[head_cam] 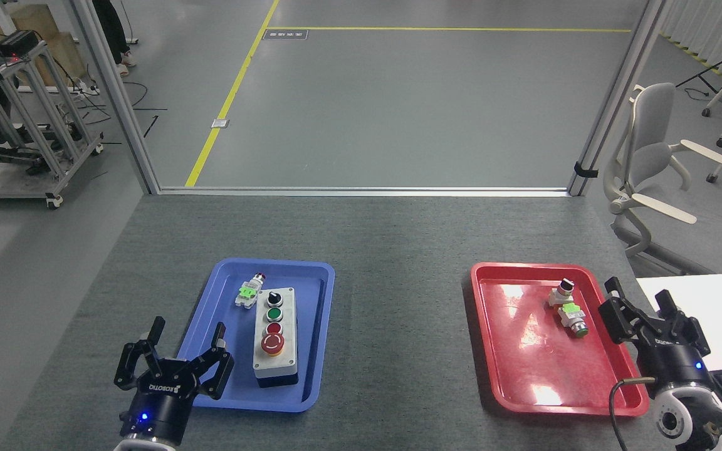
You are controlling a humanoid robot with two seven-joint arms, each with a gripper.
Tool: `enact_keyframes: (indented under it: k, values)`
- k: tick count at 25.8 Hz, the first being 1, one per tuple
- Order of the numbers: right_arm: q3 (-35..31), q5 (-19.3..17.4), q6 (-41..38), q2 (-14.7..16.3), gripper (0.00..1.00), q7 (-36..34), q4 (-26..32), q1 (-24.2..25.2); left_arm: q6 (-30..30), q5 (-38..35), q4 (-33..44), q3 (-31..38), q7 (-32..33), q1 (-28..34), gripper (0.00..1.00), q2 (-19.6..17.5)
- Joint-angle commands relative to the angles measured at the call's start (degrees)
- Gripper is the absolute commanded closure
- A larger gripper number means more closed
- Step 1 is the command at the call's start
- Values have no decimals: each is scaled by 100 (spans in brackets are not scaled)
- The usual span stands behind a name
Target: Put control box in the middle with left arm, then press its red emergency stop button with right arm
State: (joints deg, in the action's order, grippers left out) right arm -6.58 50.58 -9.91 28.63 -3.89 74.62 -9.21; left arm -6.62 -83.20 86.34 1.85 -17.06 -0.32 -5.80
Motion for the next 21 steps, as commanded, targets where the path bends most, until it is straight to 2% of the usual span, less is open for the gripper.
enact_keyframes:
  k: [1, 21]
  values:
    - [8, 31, -11, -24, 1, 3, 0, 15, 47, -12, 50, 0, 1, -3, 1, 0]
    - [8, 57, -37, -42, 1, 3, -61, 15, 38, -21, 94, 0, 1, 41, 1, -17]
